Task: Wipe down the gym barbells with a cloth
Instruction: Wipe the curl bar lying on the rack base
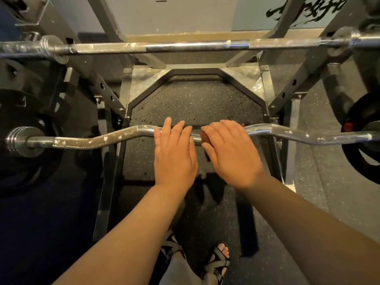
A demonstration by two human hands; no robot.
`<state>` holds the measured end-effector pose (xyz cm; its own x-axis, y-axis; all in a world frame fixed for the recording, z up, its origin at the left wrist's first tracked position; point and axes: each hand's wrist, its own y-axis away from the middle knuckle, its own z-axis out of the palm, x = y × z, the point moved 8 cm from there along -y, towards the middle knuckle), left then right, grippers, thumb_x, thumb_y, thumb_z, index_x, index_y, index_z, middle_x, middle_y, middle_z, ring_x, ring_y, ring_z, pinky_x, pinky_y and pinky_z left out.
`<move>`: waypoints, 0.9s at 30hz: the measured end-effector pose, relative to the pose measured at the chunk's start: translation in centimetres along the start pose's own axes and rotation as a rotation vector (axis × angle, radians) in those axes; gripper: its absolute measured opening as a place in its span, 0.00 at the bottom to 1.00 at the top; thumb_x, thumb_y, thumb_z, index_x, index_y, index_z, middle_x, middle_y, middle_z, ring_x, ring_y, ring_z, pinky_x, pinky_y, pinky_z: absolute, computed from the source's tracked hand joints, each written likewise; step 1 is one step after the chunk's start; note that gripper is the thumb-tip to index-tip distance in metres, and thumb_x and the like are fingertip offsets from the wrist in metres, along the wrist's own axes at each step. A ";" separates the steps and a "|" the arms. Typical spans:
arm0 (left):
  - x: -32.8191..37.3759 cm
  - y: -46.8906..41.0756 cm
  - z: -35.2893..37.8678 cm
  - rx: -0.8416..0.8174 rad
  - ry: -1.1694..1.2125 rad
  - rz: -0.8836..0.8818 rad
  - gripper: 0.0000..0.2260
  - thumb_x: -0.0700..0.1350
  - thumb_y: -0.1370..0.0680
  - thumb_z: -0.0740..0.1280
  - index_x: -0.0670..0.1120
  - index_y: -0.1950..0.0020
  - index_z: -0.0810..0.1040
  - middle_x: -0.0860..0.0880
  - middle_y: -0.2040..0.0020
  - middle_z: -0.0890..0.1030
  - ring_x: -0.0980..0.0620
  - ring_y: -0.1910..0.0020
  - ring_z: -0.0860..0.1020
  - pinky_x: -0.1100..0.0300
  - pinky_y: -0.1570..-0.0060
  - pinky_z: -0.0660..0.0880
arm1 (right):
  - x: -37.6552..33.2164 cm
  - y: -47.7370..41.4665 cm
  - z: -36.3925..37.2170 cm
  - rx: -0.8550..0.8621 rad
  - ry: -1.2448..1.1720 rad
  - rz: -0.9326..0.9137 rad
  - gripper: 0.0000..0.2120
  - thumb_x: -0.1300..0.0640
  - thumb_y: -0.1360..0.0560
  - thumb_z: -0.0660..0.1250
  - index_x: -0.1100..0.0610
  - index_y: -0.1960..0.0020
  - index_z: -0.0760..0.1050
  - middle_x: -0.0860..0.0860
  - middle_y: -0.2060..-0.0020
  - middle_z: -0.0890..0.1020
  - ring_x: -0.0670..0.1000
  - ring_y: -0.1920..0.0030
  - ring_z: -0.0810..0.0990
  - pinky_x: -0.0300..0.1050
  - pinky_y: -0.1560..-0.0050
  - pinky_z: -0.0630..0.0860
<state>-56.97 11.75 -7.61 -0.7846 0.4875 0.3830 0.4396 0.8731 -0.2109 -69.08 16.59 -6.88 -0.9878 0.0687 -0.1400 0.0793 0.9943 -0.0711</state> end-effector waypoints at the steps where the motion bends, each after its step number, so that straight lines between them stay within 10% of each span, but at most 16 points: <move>1: 0.1 0.0 0.0 0.005 0.004 -0.006 0.22 0.50 0.15 0.49 0.44 0.28 0.74 0.46 0.26 0.72 0.43 0.19 0.57 0.47 0.20 0.39 | 1.4 0.2 -0.4 0.010 -0.006 0.044 0.17 0.48 0.15 0.54 0.54 0.33 0.72 0.51 0.39 0.76 0.56 0.33 0.70 0.57 0.25 0.61; 5: 0.4 -0.1 0.1 0.003 0.012 -0.059 0.23 0.51 0.15 0.48 0.45 0.27 0.73 0.47 0.24 0.71 0.44 0.18 0.54 0.47 0.21 0.38 | 3.2 0.9 -0.9 0.108 -0.070 0.385 0.16 0.49 0.15 0.54 0.55 0.32 0.72 0.52 0.36 0.76 0.59 0.26 0.65 0.61 0.21 0.55; 10: 0.9 0.2 0.4 -0.016 -0.033 -0.036 0.23 0.51 0.15 0.47 0.45 0.26 0.72 0.47 0.23 0.69 0.43 0.18 0.52 0.45 0.21 0.39 | -1.0 0.5 0.5 0.066 -0.042 0.138 0.19 0.50 0.16 0.54 0.56 0.30 0.70 0.54 0.34 0.74 0.59 0.26 0.65 0.60 0.22 0.56; 17: 0.6 0.0 0.4 -0.029 -0.028 -0.028 0.23 0.51 0.15 0.48 0.46 0.25 0.72 0.48 0.25 0.71 0.44 0.19 0.56 0.46 0.20 0.40 | 6.8 -2.1 -2.2 0.042 -0.024 0.319 0.18 0.47 0.17 0.50 0.50 0.58 0.73 0.46 0.64 0.74 0.50 0.61 0.74 0.54 0.48 0.75; 22: 0.9 0.0 0.5 -0.009 -0.016 -0.052 0.23 0.51 0.15 0.49 0.45 0.26 0.73 0.47 0.25 0.71 0.44 0.19 0.55 0.46 0.20 0.40 | 5.4 3.3 -0.5 0.106 -0.015 0.239 0.21 0.48 0.14 0.56 0.58 0.27 0.69 0.56 0.30 0.72 0.59 0.25 0.64 0.61 0.24 0.60; 27: 1.3 0.1 0.6 0.002 -0.019 -0.063 0.23 0.50 0.15 0.49 0.45 0.26 0.72 0.47 0.25 0.71 0.43 0.18 0.54 0.44 0.20 0.40 | 6.2 0.6 -1.4 0.097 0.005 0.244 0.21 0.44 0.16 0.53 0.57 0.40 0.77 0.53 0.45 0.78 0.57 0.39 0.73 0.56 0.27 0.64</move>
<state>-58.21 12.44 -7.66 -0.8191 0.4313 0.3782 0.3879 0.9022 -0.1887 -75.33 17.77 -6.46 -0.9384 0.3063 -0.1598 0.3276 0.9358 -0.1299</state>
